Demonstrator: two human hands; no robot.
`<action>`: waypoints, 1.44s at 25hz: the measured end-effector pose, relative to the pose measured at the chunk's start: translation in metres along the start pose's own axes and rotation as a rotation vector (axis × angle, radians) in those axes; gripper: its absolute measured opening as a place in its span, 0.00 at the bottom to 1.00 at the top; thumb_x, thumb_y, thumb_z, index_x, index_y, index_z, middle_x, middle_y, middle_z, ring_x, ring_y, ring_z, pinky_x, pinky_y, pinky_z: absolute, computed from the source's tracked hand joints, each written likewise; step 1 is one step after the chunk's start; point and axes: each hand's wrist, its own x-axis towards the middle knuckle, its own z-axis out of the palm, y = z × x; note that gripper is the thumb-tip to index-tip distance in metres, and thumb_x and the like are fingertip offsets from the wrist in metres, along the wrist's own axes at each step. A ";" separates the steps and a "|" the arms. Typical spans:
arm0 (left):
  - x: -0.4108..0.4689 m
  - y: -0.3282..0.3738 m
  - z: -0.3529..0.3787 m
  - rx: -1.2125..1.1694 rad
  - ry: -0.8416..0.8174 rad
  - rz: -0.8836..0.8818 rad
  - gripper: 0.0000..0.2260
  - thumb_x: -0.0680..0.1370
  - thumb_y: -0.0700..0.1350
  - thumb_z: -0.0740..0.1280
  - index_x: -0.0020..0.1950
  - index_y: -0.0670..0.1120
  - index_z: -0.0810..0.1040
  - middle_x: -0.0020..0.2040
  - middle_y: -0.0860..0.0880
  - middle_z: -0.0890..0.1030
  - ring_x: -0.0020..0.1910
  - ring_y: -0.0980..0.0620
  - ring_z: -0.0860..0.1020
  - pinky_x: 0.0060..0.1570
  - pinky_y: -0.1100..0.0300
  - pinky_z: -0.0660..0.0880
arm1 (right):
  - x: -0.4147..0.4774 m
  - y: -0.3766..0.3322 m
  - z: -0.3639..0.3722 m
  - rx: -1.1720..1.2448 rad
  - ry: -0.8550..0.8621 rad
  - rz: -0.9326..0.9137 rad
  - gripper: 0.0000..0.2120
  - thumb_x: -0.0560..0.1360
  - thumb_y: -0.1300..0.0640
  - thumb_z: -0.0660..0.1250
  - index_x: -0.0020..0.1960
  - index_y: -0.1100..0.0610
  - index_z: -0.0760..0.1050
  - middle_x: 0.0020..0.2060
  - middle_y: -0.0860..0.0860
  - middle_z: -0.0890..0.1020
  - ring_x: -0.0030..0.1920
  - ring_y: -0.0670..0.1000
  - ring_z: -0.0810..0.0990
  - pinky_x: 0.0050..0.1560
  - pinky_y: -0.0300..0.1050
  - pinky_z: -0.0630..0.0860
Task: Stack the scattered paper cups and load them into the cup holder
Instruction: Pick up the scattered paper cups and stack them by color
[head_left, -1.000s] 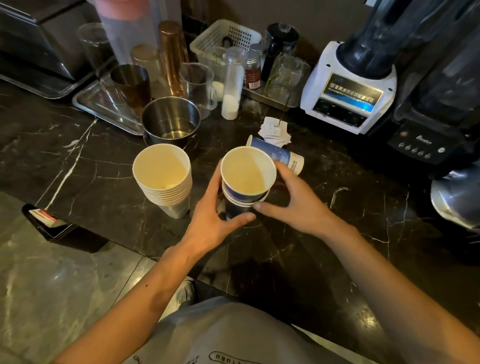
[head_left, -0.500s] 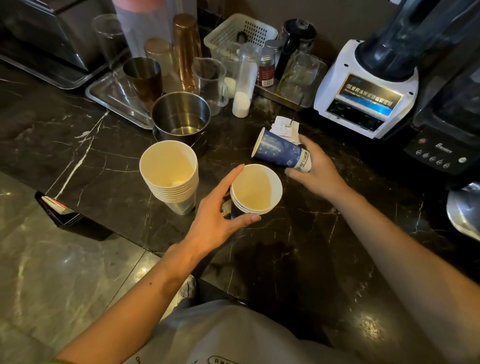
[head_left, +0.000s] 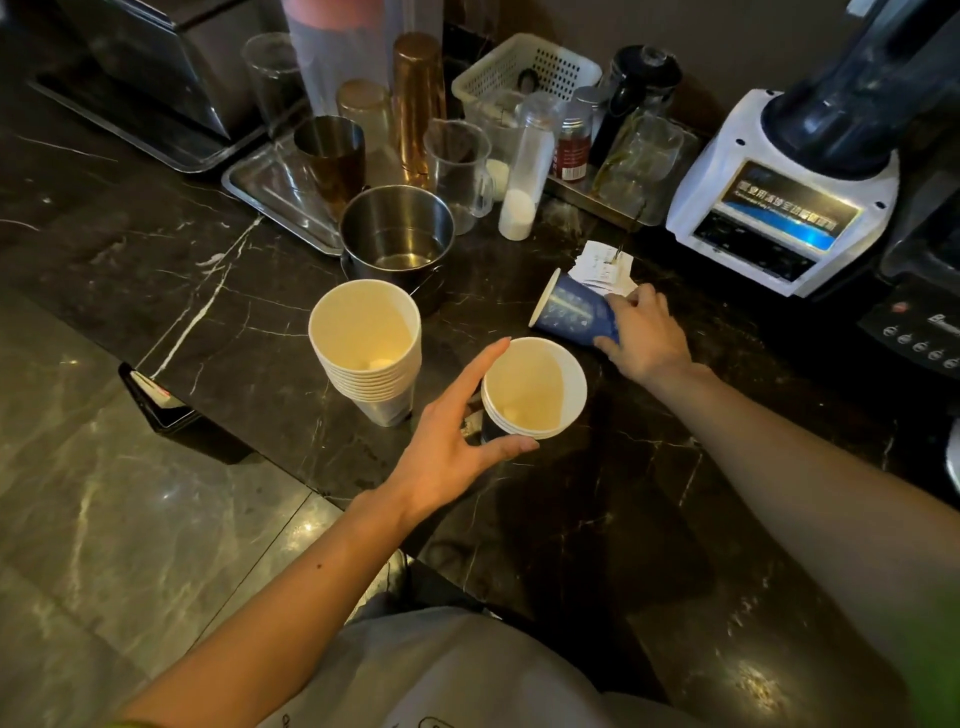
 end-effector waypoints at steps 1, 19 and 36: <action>0.000 0.000 0.000 0.000 0.002 0.004 0.40 0.72 0.47 0.76 0.74 0.69 0.56 0.69 0.74 0.66 0.73 0.65 0.65 0.72 0.63 0.64 | -0.002 0.002 0.001 0.028 -0.021 0.008 0.30 0.74 0.49 0.71 0.72 0.55 0.64 0.66 0.58 0.67 0.66 0.60 0.67 0.62 0.56 0.71; 0.001 0.001 0.001 -0.037 -0.020 0.025 0.41 0.70 0.55 0.75 0.74 0.72 0.53 0.73 0.69 0.63 0.75 0.61 0.63 0.74 0.58 0.63 | -0.142 -0.031 -0.105 1.396 0.319 -0.038 0.31 0.63 0.56 0.80 0.61 0.49 0.69 0.58 0.45 0.79 0.58 0.42 0.80 0.54 0.40 0.78; 0.000 0.019 -0.001 -0.072 -0.036 0.132 0.38 0.74 0.64 0.67 0.78 0.66 0.48 0.78 0.59 0.61 0.77 0.60 0.61 0.75 0.50 0.62 | -0.148 -0.049 -0.054 1.150 -0.184 -0.172 0.35 0.76 0.46 0.67 0.78 0.47 0.54 0.73 0.42 0.66 0.69 0.32 0.64 0.64 0.29 0.66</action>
